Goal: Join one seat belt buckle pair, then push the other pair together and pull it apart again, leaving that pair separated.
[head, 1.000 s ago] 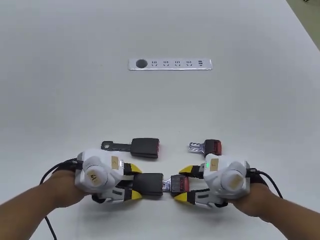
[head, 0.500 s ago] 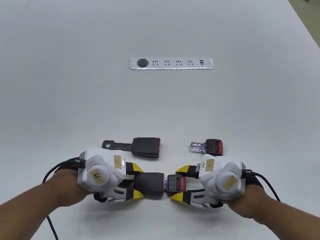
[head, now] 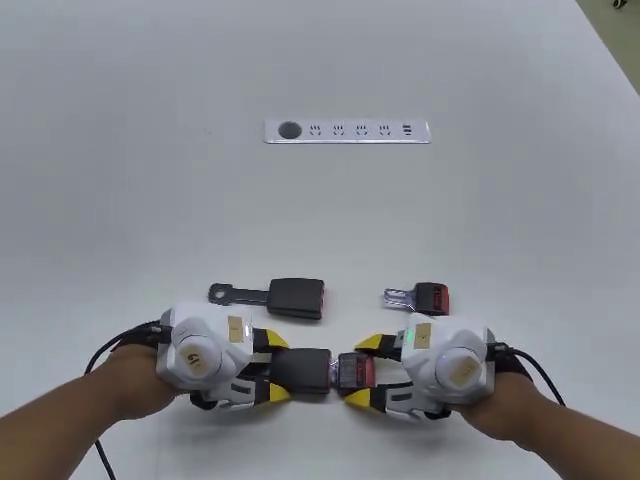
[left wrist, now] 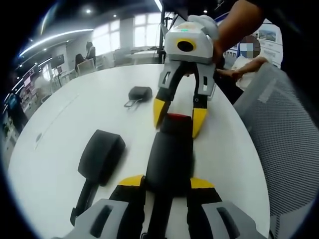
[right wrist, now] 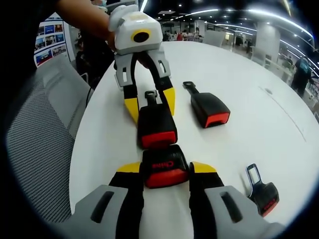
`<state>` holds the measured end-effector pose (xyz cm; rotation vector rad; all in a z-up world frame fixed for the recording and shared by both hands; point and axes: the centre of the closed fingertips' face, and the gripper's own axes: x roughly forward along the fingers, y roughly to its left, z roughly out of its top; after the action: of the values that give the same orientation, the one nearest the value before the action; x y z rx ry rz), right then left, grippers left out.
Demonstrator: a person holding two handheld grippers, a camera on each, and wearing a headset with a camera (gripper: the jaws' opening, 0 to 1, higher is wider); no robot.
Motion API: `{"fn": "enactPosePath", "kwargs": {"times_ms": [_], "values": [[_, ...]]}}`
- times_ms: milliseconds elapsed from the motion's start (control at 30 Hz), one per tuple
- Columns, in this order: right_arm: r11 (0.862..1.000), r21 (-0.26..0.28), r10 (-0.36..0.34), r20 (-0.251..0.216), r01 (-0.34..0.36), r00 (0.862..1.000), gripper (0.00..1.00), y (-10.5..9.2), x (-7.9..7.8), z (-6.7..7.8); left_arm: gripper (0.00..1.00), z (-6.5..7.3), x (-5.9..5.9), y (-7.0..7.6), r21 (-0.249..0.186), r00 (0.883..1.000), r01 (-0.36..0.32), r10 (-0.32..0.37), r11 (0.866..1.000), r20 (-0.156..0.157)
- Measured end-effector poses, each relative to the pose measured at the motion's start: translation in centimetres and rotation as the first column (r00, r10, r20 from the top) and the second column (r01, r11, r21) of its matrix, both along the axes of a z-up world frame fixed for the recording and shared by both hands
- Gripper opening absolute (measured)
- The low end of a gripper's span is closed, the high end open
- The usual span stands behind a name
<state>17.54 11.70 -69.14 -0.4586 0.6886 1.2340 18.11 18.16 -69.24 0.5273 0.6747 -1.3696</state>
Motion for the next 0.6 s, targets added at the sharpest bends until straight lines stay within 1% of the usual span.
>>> {"fn": "enactPosePath", "kwargs": {"times_ms": [200, 533, 600], "values": [[1.000, 0.017, 0.010, 0.004, -0.010, 1.000, 0.33, 0.04, -0.39, 0.39, 0.32, -0.02, -0.01, 0.27, -0.025, 1.000, 0.025, -0.025, 0.999, -0.002], [0.999, 0.032, 0.026, 0.014, -0.027, 1.000, 0.33, 0.23, -0.57, 0.86, 0.31, 0.18, -0.11, 0.27, -0.056, 0.999, 0.032, -0.033, 0.998, -0.011], [0.999, 0.037, 0.026, 0.014, -0.027, 1.000, 0.33, 0.12, -0.44, 0.70, 0.31, 0.18, -0.09, 0.30, -0.062, 0.999, 0.033, -0.034, 0.998, -0.013]]}}
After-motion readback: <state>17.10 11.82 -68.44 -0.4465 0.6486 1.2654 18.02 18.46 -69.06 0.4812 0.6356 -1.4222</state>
